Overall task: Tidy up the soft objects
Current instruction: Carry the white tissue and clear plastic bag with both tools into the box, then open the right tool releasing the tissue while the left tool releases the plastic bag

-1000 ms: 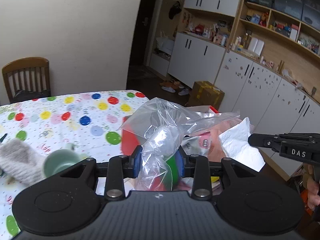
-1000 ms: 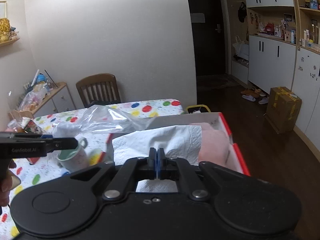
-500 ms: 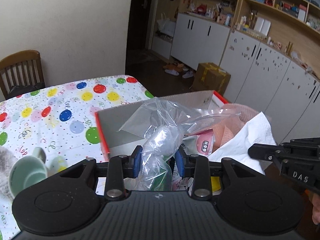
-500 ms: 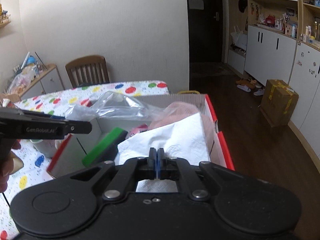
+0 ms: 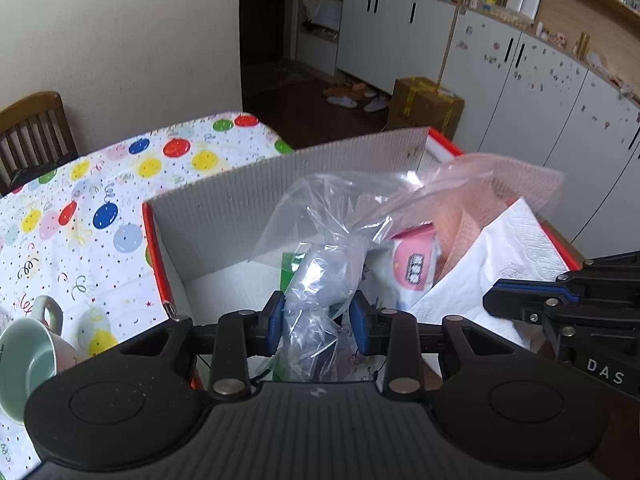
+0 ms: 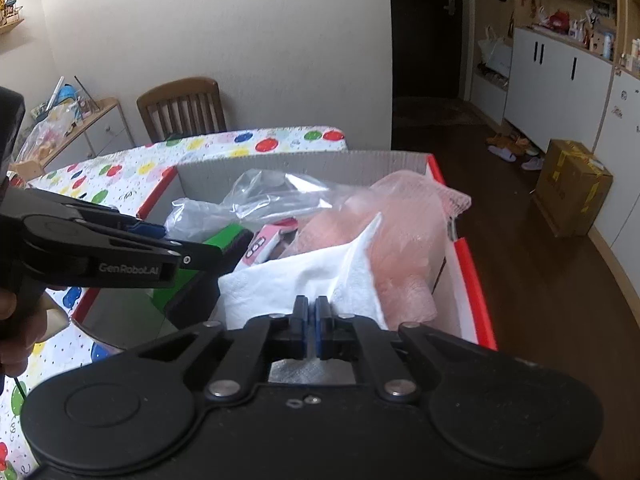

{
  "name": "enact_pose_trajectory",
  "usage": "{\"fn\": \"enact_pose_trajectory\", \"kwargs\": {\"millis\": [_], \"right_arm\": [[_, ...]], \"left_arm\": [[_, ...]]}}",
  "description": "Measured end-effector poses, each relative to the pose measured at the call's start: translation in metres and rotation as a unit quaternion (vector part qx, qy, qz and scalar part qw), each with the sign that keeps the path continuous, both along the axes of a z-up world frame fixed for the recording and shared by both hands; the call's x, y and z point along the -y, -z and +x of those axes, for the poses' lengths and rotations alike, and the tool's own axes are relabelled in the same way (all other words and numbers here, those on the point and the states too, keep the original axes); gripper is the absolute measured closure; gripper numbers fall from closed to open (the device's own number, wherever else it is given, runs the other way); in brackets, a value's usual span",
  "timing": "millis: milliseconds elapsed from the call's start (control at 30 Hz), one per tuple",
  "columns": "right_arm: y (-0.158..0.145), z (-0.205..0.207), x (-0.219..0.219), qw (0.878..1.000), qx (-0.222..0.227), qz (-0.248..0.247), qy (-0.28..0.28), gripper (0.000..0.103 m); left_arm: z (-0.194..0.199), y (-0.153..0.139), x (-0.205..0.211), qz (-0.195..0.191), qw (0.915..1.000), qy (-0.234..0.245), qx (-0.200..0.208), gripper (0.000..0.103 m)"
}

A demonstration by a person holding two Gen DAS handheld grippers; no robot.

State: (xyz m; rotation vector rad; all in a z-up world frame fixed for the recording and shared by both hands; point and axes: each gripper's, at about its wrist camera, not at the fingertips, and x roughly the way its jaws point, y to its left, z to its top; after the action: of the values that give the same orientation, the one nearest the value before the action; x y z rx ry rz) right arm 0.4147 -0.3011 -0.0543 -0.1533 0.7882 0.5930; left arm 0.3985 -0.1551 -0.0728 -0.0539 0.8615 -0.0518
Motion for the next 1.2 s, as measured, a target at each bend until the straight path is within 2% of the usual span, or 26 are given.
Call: {"fn": "enact_pose_trajectory", "kwargs": {"millis": [133, 400, 567, 867, 1067, 1167, 1200], "right_arm": [[0.004, 0.005, -0.001, 1.000, -0.018, -0.003, -0.005, 0.101], [0.005, 0.008, 0.001, 0.999, -0.029, -0.005, -0.020, 0.101], [0.002, 0.009, 0.005, 0.999, -0.032, 0.001, -0.024, 0.100], [-0.008, 0.004, 0.013, 0.999, -0.025, 0.012, -0.028, 0.097], [-0.016, 0.000, 0.018, 0.999, -0.020, 0.026, -0.027, 0.089], [-0.023, -0.006, 0.019, 0.999, -0.011, 0.036, -0.030, 0.078], [-0.025, -0.008, 0.019, 0.999, -0.007, 0.039, -0.032, 0.071]], "left_arm": [[0.005, 0.008, 0.000, 0.003, 0.9998, -0.001, -0.021, 0.069], [0.005, 0.007, 0.005, 0.014, 0.9996, -0.008, -0.023, 0.069], [0.000, 0.002, 0.004, 0.008, 0.9997, -0.015, -0.017, 0.041], [-0.017, -0.012, -0.002, -0.009, 0.9997, -0.023, 0.003, 0.041], [-0.035, -0.028, -0.001, -0.021, 0.9992, -0.023, 0.026, 0.038], [-0.045, -0.038, -0.001, -0.033, 0.9983, -0.025, 0.041, 0.038], [-0.048, -0.040, -0.003, -0.038, 0.9979, -0.026, 0.045, 0.038]]}}
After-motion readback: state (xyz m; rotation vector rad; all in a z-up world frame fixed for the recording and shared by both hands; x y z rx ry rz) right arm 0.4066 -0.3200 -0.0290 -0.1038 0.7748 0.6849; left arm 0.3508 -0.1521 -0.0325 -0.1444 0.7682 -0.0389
